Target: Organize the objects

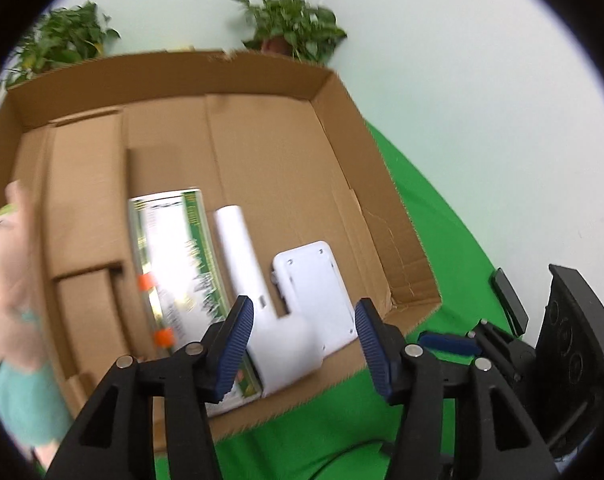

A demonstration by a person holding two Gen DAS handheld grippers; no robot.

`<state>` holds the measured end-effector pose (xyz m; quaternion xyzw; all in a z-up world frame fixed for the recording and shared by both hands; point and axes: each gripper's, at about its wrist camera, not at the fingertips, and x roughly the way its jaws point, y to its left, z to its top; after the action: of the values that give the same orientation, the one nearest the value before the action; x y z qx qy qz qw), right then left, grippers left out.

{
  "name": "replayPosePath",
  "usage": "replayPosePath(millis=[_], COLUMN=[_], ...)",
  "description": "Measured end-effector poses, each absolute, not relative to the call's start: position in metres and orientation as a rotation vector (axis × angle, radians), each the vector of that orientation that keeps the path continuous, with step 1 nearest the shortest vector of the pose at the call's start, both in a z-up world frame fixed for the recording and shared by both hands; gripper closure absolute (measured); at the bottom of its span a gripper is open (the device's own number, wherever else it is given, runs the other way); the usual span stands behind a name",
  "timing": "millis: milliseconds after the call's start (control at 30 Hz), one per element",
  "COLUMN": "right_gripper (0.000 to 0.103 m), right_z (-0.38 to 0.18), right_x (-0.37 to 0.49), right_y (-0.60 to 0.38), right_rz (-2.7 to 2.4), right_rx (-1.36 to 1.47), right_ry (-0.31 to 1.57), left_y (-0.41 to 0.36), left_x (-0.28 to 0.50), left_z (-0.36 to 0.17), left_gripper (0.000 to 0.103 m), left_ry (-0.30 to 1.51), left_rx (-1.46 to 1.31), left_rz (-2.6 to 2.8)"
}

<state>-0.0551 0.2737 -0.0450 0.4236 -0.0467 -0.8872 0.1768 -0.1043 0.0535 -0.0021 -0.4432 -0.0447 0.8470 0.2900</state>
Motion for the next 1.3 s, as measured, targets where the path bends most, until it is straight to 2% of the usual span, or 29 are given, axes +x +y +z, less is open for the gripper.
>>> replayPosePath(millis=[167,233,300,333,400,533,700,900,1067,1300], right_gripper=[0.001,0.001,0.001,0.001,0.001,0.001,0.001,0.0,0.0,0.0], right_z=[-0.03,-0.023,-0.02,-0.02,-0.025,-0.052,-0.075,-0.085,-0.09,-0.09], right_x=[-0.027,-0.014,-0.008,-0.003,0.001,-0.017,-0.048,-0.059,-0.055,-0.054], right_y=[0.271,0.265,0.256,0.254,0.251,0.252,0.254,0.249,0.24,0.239], right_rz=[-2.661,-2.731,-2.762,-2.777,-2.821,-2.977,-3.053,-3.039,-3.056,-3.05], right_rx=[1.06,0.978,0.898,0.863,0.81,0.81,0.85,0.893,0.877,0.874], right_ry=[-0.033,0.021,0.046,0.042,0.013,-0.059,-0.19,-0.211,-0.117,-0.128], left_y=[0.035,0.015,0.003,-0.003,-0.012,-0.016,-0.021,-0.015,-0.012,-0.011], left_x=[-0.06,-0.04,-0.018,-0.011,0.0,-0.01,-0.025,-0.035,-0.043,-0.04], left_z=[-0.004,0.002,0.001,0.002,-0.005,-0.036,-0.059,-0.065,-0.065,-0.068], left_gripper=[0.051,0.045,0.02,0.016,0.015,0.015,0.015,0.006,0.001,0.001], left_ry=[-0.06,-0.001,0.036,0.033,0.027,0.017,0.089,0.146,0.147,0.151], left_rx=[-1.041,-0.954,-0.85,-0.813,-0.748,-0.833,-0.82,-0.738,-0.749,-0.753], left_rz=[2.441,2.545,2.685,2.73,2.822,2.935,3.056,3.125,3.126,3.125])
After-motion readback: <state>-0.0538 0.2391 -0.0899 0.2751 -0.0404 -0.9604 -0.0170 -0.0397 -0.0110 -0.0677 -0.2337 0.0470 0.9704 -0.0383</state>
